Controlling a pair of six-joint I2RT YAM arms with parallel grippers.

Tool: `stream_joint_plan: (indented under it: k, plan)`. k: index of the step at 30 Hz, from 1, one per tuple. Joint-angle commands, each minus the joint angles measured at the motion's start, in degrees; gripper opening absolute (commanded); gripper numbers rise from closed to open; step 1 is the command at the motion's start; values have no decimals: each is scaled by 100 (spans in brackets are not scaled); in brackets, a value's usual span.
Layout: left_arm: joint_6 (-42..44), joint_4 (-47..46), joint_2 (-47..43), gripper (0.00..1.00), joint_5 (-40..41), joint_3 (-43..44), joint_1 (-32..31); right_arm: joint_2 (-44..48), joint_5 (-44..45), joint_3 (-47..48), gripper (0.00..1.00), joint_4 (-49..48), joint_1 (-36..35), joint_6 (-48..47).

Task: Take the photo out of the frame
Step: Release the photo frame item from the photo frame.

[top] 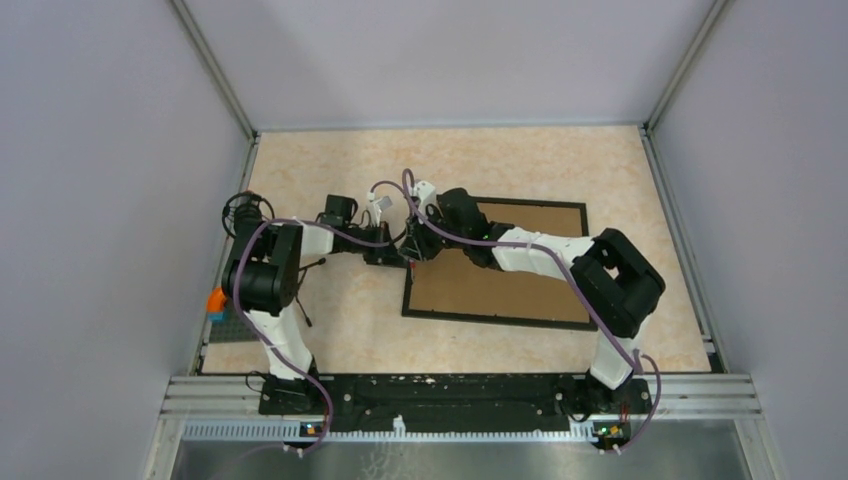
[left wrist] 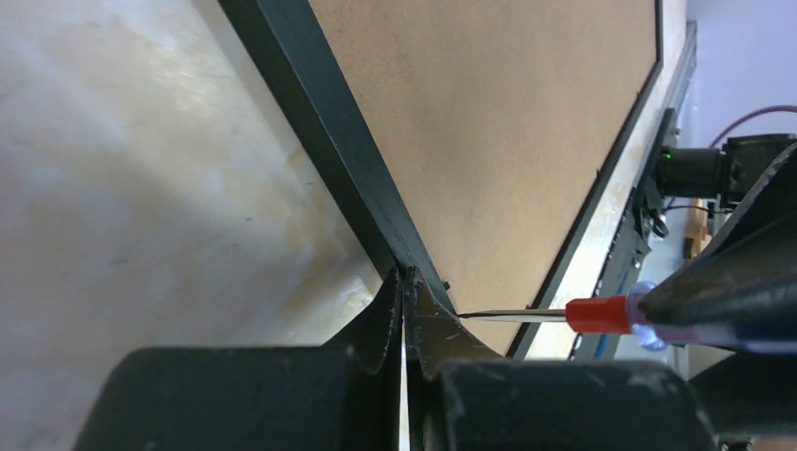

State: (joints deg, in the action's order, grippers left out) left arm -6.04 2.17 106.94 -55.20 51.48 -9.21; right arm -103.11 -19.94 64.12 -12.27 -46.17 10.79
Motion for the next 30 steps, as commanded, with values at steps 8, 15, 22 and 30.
stream_joint_plan:
  k: [8,15,22,30]
  plan:
    - [-58,166,227,0,38,-163,-182,-73,171,403,0,298,-340,345]
    - [-54,68,-50,0,43,-157,-39,475,66,334,0,640,-223,-19]
    - [-188,-175,-997,49,-116,-48,399,1384,-705,-188,0,838,504,-34]
    - [520,-473,-2596,86,-663,-322,-113,1772,-1645,-525,0,-316,1675,1953]
